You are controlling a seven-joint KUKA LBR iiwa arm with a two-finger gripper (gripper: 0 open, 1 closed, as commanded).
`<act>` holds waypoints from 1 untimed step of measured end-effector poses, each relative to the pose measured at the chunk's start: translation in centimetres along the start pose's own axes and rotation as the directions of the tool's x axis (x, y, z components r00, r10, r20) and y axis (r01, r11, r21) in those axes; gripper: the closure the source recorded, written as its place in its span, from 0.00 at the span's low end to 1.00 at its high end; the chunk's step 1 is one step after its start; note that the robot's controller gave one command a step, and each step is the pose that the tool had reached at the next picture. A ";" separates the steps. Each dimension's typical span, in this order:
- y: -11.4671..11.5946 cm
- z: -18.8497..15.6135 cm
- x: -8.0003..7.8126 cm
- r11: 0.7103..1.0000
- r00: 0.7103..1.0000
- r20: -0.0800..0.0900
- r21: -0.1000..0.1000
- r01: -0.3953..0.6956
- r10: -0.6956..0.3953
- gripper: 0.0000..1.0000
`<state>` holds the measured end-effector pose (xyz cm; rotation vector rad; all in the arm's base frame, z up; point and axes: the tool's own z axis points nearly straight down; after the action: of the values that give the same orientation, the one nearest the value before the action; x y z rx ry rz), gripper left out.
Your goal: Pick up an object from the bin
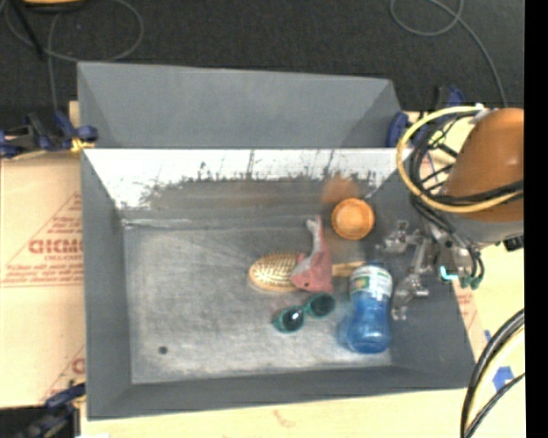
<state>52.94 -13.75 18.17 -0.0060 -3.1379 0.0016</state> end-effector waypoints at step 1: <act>0.0 -0.4 -0.2 1.000 1.000 0.008 0.002 0.003 -0.003 0.00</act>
Offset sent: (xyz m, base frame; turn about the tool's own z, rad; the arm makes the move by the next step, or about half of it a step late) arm 0.0016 0.0249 -0.1117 -0.3110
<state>53.13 -13.71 18.56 -0.0014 -3.1455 0.0041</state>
